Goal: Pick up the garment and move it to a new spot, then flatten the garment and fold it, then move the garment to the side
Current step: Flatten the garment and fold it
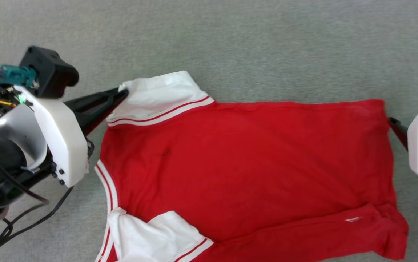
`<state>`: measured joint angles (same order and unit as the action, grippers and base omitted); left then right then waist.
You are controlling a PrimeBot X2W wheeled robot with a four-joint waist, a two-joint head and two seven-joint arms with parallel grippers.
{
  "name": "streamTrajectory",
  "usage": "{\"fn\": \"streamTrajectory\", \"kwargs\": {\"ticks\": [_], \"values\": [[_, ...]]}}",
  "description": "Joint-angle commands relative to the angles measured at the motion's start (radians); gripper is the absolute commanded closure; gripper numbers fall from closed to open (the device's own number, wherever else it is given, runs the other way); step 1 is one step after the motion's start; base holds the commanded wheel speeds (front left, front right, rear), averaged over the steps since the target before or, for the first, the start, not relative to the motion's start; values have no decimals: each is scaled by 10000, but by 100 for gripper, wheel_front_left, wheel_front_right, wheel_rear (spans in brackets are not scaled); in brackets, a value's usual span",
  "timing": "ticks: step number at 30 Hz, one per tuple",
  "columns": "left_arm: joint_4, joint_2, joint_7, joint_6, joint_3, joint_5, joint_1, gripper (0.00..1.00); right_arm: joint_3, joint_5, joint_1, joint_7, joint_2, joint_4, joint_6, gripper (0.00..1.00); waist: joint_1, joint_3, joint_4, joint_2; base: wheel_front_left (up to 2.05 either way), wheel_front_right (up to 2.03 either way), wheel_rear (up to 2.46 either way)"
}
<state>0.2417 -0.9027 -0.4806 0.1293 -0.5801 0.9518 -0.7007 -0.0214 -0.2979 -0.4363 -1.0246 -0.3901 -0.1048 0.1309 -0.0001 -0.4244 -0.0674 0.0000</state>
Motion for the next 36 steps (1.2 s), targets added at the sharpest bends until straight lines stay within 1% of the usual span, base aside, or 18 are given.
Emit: {"fn": "streamTrajectory", "kwargs": {"ticks": [1,4,8,10,13,19,20,21,23,25,29,31,33,36], "values": [[66,-21,58,1,-2,-71,103,100,-15,88,-212,-123,-91,104,-6,0,1,-166,211,0,0,0,0],[447,-19,192,-34,-93,-345,136,100,146,153,-554,-834,-193,452,-4,0,1,-375,465,0,0,0,0],[823,151,282,-48,-204,-516,99,100,346,355,-815,-1366,-386,850,-4,0,1,-610,782,0,0,0,0],[946,203,325,-45,-253,-571,61,100,422,324,-823,-1580,-338,1050,-4,0,1,-710,902,0,0,0,0],[1067,258,378,-39,-317,-613,-5,100,619,287,-682,-1813,-288,1312,-3,0,1,-835,1045,0,0,0,0],[1118,360,514,-26,-448,-653,-42,100,983,-1,-215,-1888,-76,1845,5,0,1,-997,1197,0,0,0,0],[1087,390,539,-24,-456,-640,-37,100,1066,-68,-149,-1842,-40,1889,13,69,1,-1004,1215,0,0,0,0],[1039,405,566,-23,-462,-637,-30,100,983,-123,-113,-1755,37,1947,11,100,1,-1003,1226,0,0,0,0],[932,432,648,-20,-471,-611,24,100,840,-135,-39,-1704,15,2050,10,100,1,-949,1234,0,0,0,0],[779,430,749,-56,-438,-666,97,100,584,-140,-121,-1360,-120,1999,7,100,1,-825,1220,0,0,0,0],[448,420,983,-123,-443,-696,340,100,169,-487,-274,-786,-23,2002,-4,100,1,-440,1118,0,0,0,0],[355,481,1137,-165,-405,-580,492,100,79,-612,-209,-572,-92,1984,-4,100,1,-181,1066,0,0,0,0],[278,449,1250,-258,-402,-530,715,100,31,-711,-130,-302,-221,1906,-4,100,1,113,1022,0,0,0,0],[194,376,1452,-426,-384,-435,1130,100,-166,-980,-26,215,-129,1692,-4,100,1,629,953,0,0,0,0]]}}
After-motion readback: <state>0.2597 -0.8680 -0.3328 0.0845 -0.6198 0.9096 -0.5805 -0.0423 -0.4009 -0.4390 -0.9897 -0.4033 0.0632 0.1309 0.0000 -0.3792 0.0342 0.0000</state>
